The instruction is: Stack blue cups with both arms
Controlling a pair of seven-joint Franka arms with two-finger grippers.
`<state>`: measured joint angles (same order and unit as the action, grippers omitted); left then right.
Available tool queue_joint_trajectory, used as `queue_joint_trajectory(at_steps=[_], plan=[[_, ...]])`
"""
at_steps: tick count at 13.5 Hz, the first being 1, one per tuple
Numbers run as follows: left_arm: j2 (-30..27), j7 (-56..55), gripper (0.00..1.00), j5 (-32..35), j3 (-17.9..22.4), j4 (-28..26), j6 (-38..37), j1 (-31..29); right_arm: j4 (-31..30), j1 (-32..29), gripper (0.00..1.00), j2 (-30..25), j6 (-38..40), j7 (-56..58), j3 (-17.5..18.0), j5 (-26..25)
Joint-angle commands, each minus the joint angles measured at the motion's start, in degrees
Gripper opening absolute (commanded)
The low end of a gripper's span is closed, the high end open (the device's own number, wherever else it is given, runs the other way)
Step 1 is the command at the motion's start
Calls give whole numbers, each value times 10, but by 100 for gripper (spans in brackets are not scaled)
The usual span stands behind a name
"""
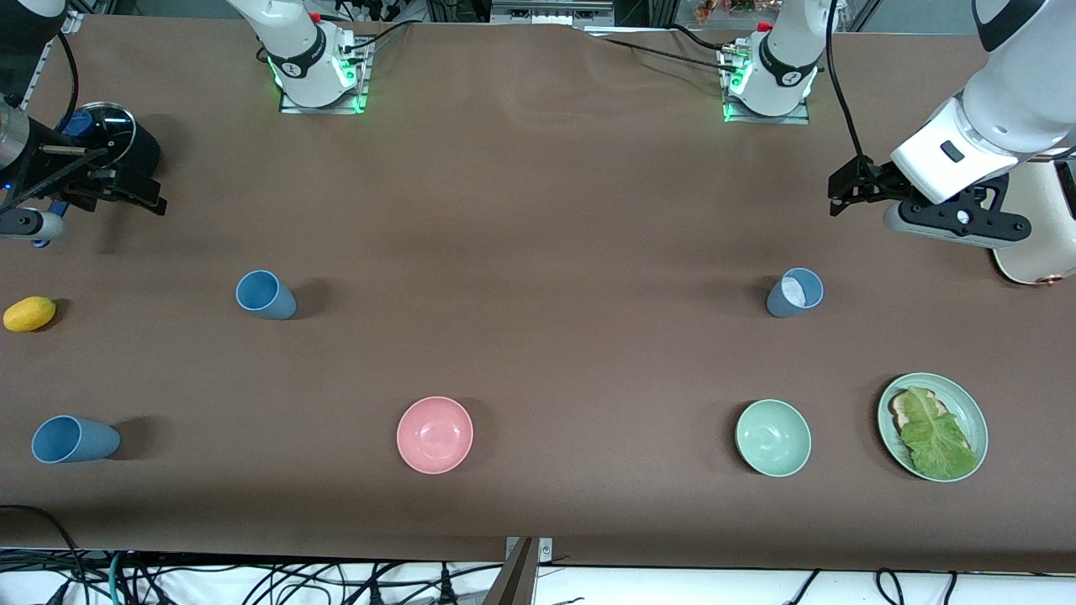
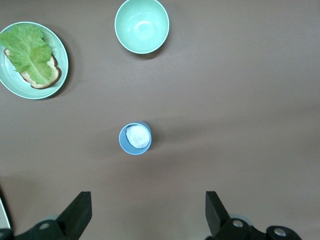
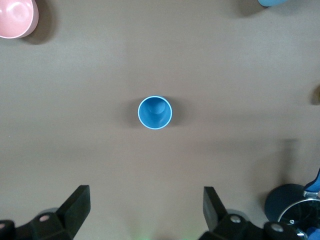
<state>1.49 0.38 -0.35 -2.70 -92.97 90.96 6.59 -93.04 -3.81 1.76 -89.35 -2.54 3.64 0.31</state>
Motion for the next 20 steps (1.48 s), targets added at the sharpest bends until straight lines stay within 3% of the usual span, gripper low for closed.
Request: queue_joint_trajectory(at_steps=[1,9,13,18,20], plan=[[1,2,100,-6,2,10,-11,-2,1,-9,100,-2,4,-6,6,1],[2,3,100,-5,2,11,-11,-2,1,-9,100,1,4,-7,5,1],[29,2,100,-5,6,9,-12,-18,2,-9,100,10,2,1,5,0],[66,25,100,-1,4,-11,-15,-31,2,2,100,78,1,2,9,-72],[78,44,100,16,5,-32,2,-47,2,0,100,122,-14,1,8,-68]])
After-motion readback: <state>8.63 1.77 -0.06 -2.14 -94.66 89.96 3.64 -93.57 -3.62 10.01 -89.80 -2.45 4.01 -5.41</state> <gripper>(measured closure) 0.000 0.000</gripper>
